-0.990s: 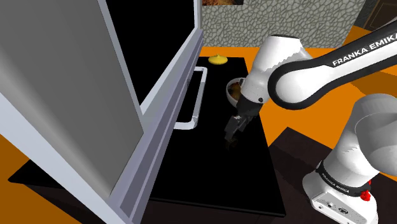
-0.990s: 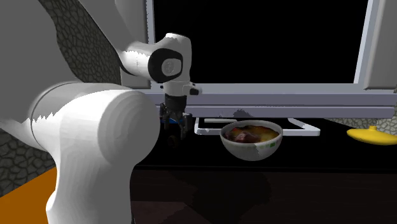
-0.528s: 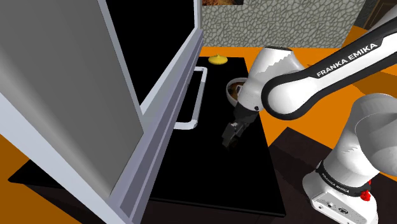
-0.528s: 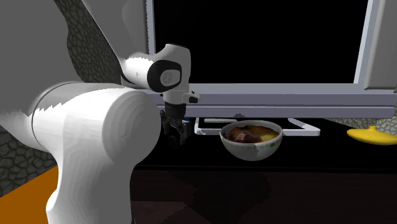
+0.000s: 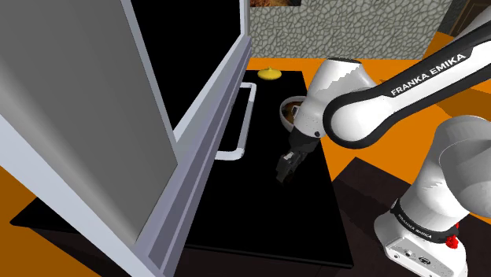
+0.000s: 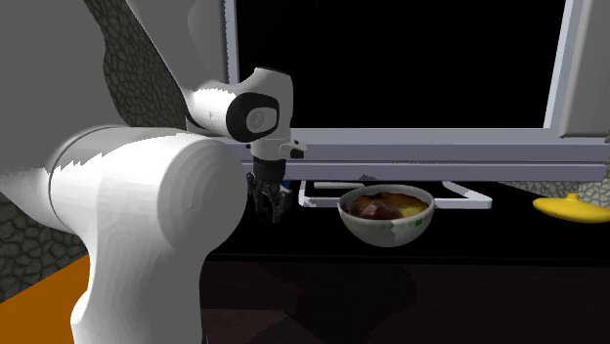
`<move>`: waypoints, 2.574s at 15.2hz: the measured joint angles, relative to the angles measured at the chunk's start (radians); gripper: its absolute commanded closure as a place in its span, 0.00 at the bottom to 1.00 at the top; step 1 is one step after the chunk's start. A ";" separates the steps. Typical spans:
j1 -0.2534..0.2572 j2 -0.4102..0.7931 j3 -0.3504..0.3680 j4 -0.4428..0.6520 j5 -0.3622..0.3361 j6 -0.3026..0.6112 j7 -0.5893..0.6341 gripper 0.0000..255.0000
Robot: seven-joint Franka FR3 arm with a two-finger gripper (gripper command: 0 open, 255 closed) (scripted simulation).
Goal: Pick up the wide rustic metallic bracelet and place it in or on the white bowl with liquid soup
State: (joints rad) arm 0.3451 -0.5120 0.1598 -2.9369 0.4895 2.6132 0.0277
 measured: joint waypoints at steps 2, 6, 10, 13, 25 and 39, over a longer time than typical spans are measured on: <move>0.000 0.000 0.000 0.000 0.000 0.000 0.000 1.00; 0.000 0.000 0.000 0.000 0.000 0.000 0.000 1.00; -0.013 -0.031 0.003 0.012 -0.019 -0.043 0.015 1.00; -0.026 -0.078 0.005 0.026 -0.040 -0.102 0.035 1.00; -0.064 -0.206 0.000 0.119 -0.107 -0.320 0.094 1.00; -0.088 -0.274 -0.020 0.268 -0.158 -0.535 0.141 1.00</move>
State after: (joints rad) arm 0.2572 -0.7864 0.1399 -2.6690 0.3313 2.0786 0.1689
